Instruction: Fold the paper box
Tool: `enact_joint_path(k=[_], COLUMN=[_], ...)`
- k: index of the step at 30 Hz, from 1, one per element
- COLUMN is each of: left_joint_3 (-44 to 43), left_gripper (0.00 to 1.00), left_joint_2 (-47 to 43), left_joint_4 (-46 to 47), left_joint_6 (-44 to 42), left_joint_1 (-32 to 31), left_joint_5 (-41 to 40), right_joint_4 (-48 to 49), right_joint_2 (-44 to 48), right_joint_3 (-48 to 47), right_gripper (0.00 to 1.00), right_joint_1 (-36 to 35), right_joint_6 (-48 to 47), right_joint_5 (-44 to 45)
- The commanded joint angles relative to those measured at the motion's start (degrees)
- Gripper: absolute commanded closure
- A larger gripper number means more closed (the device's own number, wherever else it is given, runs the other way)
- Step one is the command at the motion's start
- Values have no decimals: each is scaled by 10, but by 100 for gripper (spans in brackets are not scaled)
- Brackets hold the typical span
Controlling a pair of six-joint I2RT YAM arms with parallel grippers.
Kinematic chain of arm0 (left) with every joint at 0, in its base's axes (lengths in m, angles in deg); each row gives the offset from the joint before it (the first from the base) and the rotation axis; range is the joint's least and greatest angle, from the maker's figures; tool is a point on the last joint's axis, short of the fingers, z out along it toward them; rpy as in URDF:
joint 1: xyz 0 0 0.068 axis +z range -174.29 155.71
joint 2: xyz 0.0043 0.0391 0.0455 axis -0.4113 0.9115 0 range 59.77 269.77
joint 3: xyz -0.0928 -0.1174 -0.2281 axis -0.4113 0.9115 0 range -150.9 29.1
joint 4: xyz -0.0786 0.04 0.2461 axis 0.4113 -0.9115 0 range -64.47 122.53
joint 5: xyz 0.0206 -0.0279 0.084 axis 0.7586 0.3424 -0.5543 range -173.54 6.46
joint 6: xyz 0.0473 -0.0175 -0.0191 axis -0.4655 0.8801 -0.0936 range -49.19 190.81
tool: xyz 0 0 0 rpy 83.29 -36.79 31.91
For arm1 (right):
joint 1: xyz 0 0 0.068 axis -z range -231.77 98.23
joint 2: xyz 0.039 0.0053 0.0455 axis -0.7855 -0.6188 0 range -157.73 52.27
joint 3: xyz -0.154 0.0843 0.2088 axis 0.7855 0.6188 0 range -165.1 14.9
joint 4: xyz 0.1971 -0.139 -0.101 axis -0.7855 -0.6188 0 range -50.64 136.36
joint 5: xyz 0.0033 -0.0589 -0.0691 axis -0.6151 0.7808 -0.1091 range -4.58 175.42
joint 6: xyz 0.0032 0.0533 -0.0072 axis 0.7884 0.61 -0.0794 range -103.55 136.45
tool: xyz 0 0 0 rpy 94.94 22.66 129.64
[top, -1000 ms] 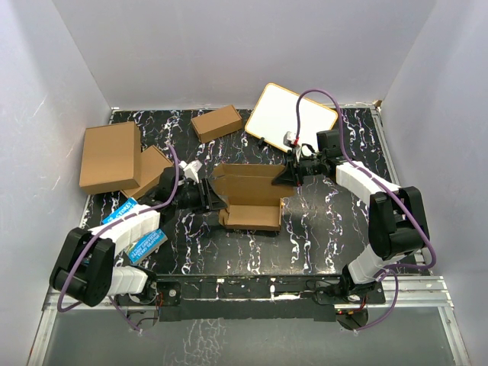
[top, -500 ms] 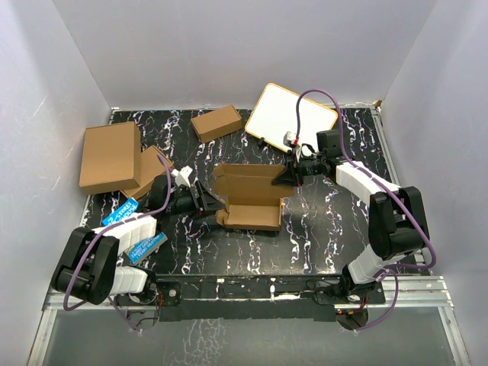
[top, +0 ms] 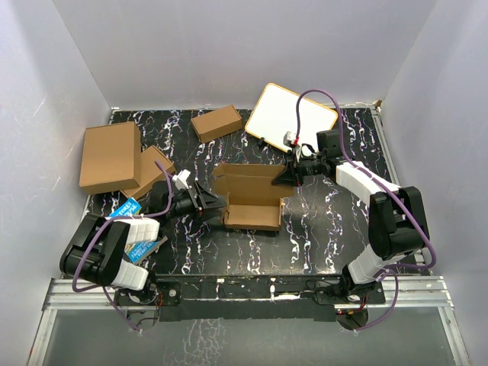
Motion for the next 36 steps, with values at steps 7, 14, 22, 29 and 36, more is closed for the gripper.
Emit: enact_joint_path(k=[7,14,22,29,36], left_joint_3=[-14,-43,-76,-99,-117], left_gripper=[61,69,60,58,58], left_joint_2=[6,17,32,55,60], left_joint_4=[-29,-110,-190,-222,-237], left_joint_6=[-17,-71,-133,-161,-177], left_joint_1=[4,4,-2,-27,-51], left_joint_5=[-5,-26,-36,-55,-80], right_joint_4=[35,35,35,35,34], right_joint_2=[7,7,5,4,4], right_joint_3=[0,0,0,0,0], right_gripper=[92,92,92,92,92], right_joint_1=[-1,-1,0,-1,-1], right_joint_6=[-10,-10,-10,-10,-11], right_joint_5=[-15,-15,-16,-17,-20])
